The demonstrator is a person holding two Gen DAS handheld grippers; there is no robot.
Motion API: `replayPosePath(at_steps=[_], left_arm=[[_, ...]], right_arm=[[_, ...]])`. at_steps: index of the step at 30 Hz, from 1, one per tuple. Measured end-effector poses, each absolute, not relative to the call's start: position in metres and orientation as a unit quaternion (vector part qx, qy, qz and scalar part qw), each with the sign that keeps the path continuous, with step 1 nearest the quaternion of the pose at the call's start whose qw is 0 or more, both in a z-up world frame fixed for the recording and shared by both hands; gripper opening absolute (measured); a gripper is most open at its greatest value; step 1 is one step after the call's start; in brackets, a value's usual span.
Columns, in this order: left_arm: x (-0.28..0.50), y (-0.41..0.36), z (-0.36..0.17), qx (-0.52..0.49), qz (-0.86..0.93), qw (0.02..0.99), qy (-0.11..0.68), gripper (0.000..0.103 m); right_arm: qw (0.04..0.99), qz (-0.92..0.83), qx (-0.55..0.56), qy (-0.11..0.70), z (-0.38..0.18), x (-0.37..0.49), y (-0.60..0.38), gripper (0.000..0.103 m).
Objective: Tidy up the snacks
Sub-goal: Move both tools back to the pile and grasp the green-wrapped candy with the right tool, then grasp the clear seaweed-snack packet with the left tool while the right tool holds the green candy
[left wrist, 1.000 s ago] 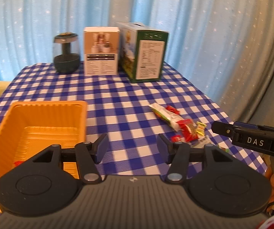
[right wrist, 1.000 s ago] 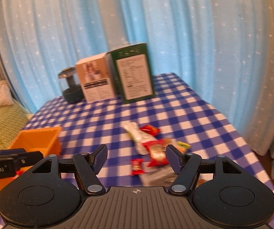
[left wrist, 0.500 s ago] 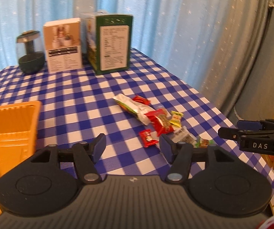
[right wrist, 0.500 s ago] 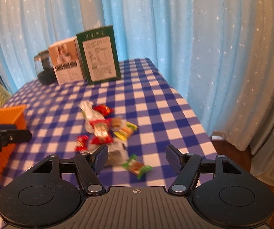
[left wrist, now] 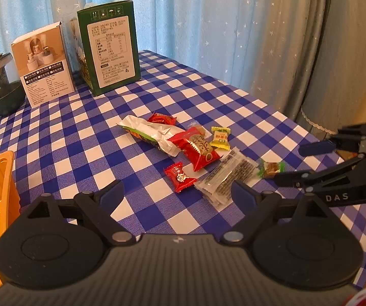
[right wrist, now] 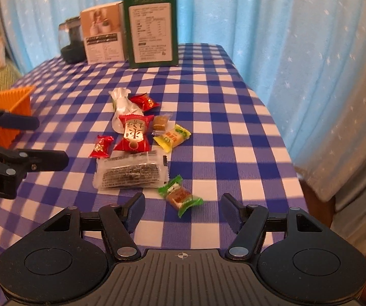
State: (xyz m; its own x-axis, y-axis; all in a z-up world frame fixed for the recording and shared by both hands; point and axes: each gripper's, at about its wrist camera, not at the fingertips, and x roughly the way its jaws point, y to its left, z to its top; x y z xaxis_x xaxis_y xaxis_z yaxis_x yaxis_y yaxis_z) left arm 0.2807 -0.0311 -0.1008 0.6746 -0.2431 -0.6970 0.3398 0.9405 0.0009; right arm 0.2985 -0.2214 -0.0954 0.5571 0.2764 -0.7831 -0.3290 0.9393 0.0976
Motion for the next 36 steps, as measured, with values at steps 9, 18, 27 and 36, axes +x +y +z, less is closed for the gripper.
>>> replayPosePath(at_steps=[9, 18, 27, 36], left_arm=[[0.286, -0.027, -0.108, 0.055, -0.17, 0.904, 0.389, 0.09], [0.29, -0.036, -0.111, 0.059, -0.185, 0.9, 0.389, 0.089], [0.294, -0.05, -0.117, 0.083, -0.204, 0.899, 0.378, 0.086], [0.305, -0.073, -0.126, 0.119, -0.258, 0.891, 0.353, 0.067]], right_arm=[[0.862, 0.207, -0.043, 0.46, -0.116, 0.323, -0.217, 0.038], [0.852, 0.213, -0.024, 0.477, -0.117, 0.327, -0.216, 0.031], [0.862, 0.181, 0.009, 0.474, -0.108, 0.326, -0.225, 0.03], [0.862, 0.152, 0.034, 0.483, -0.105, 0.328, -0.235, 0.03]])
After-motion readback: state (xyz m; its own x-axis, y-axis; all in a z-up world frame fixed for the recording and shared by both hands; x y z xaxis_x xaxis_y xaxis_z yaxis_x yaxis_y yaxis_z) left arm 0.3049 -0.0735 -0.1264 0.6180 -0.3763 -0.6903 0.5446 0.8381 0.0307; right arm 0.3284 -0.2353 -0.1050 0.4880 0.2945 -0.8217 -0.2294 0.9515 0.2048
